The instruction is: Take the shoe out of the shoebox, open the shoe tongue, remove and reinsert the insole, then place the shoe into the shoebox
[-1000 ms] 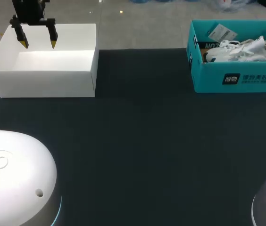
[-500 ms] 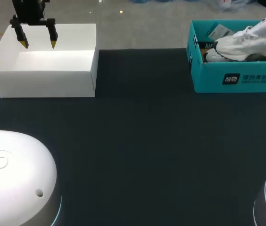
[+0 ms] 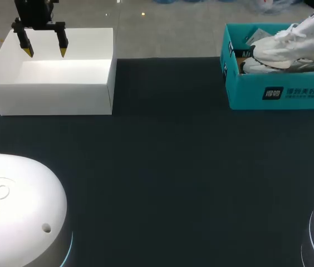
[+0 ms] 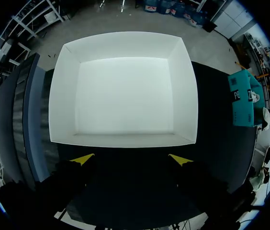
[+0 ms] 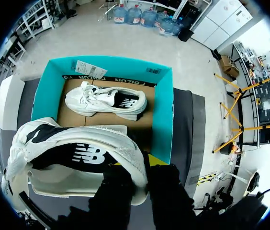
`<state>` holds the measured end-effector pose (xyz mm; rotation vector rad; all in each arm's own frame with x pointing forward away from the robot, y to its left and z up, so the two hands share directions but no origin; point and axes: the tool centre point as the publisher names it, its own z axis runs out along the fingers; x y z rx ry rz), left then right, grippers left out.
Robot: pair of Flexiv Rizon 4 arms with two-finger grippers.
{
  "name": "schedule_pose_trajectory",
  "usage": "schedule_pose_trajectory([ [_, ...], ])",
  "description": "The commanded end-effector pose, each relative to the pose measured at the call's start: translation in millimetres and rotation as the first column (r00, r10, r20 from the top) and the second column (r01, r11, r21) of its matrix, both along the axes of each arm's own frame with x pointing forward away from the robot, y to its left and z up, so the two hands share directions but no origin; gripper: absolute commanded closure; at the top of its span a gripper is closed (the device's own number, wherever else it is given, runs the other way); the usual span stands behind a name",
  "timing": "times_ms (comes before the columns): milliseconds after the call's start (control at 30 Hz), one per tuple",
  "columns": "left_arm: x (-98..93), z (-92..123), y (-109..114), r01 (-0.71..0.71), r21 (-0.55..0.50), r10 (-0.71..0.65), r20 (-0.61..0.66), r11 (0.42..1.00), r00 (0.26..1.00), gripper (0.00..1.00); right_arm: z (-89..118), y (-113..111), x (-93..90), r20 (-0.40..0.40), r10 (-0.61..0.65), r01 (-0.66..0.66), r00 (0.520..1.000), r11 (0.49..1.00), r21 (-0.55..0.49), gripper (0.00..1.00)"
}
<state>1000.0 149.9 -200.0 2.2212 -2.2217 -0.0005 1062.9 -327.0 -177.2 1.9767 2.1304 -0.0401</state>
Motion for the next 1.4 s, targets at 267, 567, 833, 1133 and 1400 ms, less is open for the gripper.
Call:
schedule_pose_trajectory([
  [267,-0.1,0,0,0.0,0.0,0.0,0.0,1.0,1.0,0.0,11,2,-19.4,0.046,0.006,-0.006,0.999,1.0,-0.002,1.0],
  [567,-0.1,0,0,0.0,0.0,0.0,0.0,1.0,1.0,0.0,11,2,-19.4,0.046,0.006,-0.006,0.999,1.0,-0.002,1.0],
  [833,-0.1,0,0,0.0,0.0,0.0,0.0,1.0,1.0,0.0,11,2,-19.4,0.046,0.006,-0.006,0.999,1.0,-0.002,1.0],
  [1133,-0.1,0,0,0.0,0.0,0.0,0.0,1.0,1.0,0.0,12,12,-54.0,0.073,0.027,-0.027,0.997,1.0,-0.007,1.0],
  [1400,-0.1,0,0,0.0,0.0,0.0,0.0,1.0,1.0,0.0,10,38,-126.2,0.094,0.059,-0.058,0.994,0.998,-0.013,1.0],
])
